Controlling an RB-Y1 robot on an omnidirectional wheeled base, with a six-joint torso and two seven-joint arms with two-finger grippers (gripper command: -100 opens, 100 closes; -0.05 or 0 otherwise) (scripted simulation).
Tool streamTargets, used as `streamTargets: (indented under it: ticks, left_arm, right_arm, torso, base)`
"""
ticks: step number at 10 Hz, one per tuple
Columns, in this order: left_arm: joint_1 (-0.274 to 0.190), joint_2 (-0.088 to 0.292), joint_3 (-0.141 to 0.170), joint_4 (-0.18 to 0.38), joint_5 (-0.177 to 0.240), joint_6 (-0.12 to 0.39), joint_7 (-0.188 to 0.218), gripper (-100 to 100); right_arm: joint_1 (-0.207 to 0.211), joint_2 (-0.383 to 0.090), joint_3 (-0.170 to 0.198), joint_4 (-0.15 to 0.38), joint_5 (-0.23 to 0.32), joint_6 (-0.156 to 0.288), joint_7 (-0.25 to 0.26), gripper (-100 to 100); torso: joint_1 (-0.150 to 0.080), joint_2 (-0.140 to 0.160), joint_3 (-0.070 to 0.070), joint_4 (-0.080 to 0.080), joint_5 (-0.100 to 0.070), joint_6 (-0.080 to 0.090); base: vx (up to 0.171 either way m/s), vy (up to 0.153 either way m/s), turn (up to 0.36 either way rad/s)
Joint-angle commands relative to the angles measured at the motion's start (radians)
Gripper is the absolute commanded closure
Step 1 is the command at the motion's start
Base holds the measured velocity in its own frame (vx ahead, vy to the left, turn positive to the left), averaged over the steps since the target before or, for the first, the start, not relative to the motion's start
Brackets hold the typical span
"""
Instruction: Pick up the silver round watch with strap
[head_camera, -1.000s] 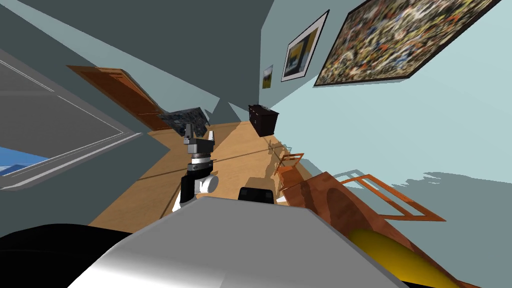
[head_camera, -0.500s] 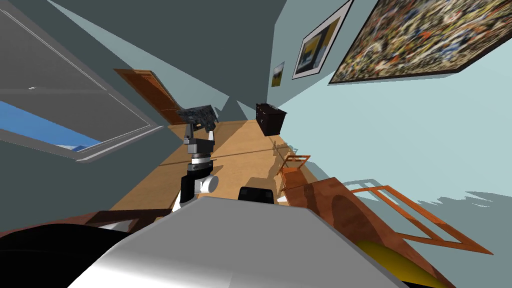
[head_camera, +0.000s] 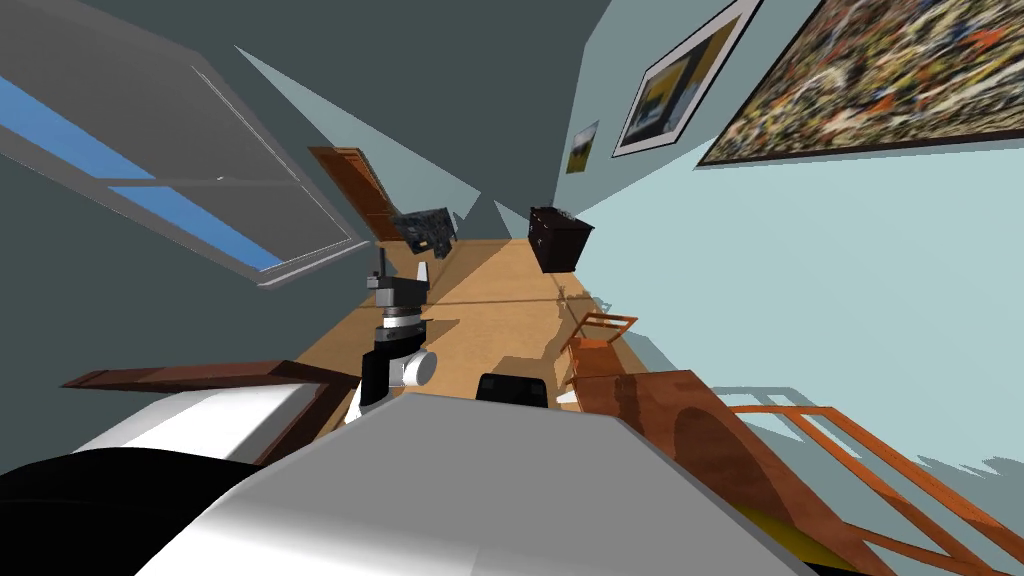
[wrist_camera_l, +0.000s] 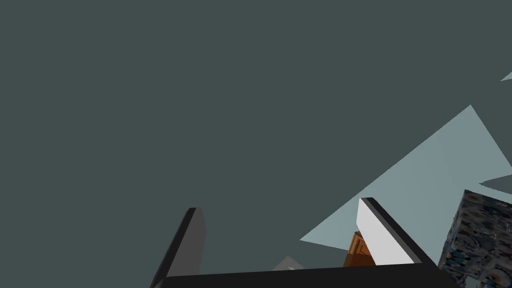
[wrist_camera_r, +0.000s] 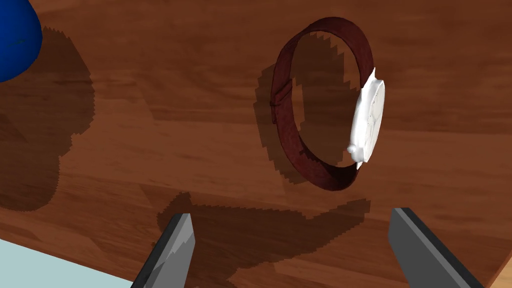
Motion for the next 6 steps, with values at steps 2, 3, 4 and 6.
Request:
streamTargets:
  ticks: [2, 3, 4, 6]
  left_arm:
    - [0.000, 0.000, 0.000, 0.000, 0.000, 0.000, 0.000, 0]
    - [0.000, 0.000, 0.000, 0.000, 0.000, 0.000, 0.000, 0]
    - [0.000, 0.000, 0.000, 0.000, 0.000, 0.000, 0.000, 0]
    - [0.000, 0.000, 0.000, 0.000, 0.000, 0.000, 0.000, 0]
  right_arm:
    - [-0.004, -0.005, 0.068, -0.001, -0.081, 0.067, -0.045, -100]
    - [-0.004, -0.005, 0.089, -0.001, -0.111, 0.072, -0.045, -100]
    - [-0.004, -0.005, 0.089, -0.001, -0.119, 0.072, -0.045, -100]
    - [-0.004, -0.009, 0.146, -0.006, -0.181, 0.118, -0.079, -100]
  torso:
    - [0.000, -0.001, 0.000, 0.000, 0.000, 0.002]
    - [0.000, 0.001, 0.000, 0.000, 0.000, 0.001]
    - [0.000, -0.001, 0.000, 0.000, 0.000, 0.002]
    - [0.001, -0.003, -0.002, -0.001, 0.000, 0.000]
  base:
    - [-0.126, -0.008, 0.237]
    - [-0.111, -0.011, 0.175]
    - [-0.037, -0.002, -0.036]
    - [-0.085, 0.007, 0.252]
